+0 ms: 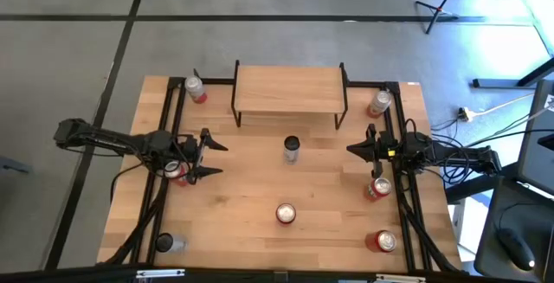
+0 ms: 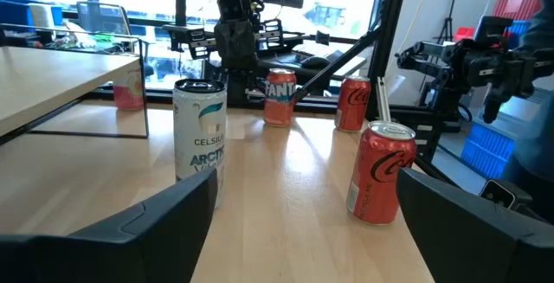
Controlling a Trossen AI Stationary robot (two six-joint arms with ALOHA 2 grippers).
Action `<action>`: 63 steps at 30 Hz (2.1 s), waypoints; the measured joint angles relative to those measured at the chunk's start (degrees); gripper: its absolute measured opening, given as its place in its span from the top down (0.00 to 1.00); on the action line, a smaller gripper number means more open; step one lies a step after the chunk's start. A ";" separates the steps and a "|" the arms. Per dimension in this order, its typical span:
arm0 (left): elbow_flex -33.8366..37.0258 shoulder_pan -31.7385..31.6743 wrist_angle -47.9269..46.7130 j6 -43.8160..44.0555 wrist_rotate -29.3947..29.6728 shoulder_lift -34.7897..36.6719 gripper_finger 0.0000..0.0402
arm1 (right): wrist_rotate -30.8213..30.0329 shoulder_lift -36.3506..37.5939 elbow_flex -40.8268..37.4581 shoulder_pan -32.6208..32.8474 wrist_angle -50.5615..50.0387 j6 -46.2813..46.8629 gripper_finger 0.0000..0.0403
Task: Place canned beverage on shelf
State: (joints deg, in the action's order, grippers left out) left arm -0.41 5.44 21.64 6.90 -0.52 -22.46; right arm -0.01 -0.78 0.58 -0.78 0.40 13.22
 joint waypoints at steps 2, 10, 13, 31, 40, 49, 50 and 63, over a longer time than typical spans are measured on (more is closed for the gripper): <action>0.00 0.02 0.00 0.00 0.00 0.01 0.13 | 0.00 0.01 -0.02 0.02 0.00 0.00 0.99; 0.01 0.00 0.01 0.01 0.04 0.00 0.13 | -1.40 0.02 -0.02 0.01 0.28 -0.16 0.99; 0.01 0.04 1.04 0.02 3.80 -0.02 0.13 | -2.79 0.02 -0.14 0.00 1.75 0.29 0.99; 0.01 -0.01 13.89 13.11 16.45 -0.02 0.13 | -19.67 -0.28 -0.15 0.00 12.70 17.78 0.99; -2.44 -0.81 17.54 13.39 18.01 -0.72 0.13 | -21.00 -2.19 0.05 0.00 17.72 19.94 0.99; -14.33 -0.81 8.90 6.20 22.06 -11.86 0.13 | -18.54 -19.35 11.96 0.00 17.80 13.52 0.99; -15.22 -0.81 8.54 6.19 22.06 -13.44 0.13 | -18.29 -21.98 13.76 0.00 18.14 12.77 0.99; -16.91 -0.77 8.70 13.98 21.95 -19.07 0.13 | -12.64 -51.49 31.73 0.02 17.26 5.48 0.93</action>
State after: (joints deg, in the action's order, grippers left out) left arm -17.32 4.67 30.35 20.88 21.43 -41.53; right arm -12.65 -52.26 32.31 -0.75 17.66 18.70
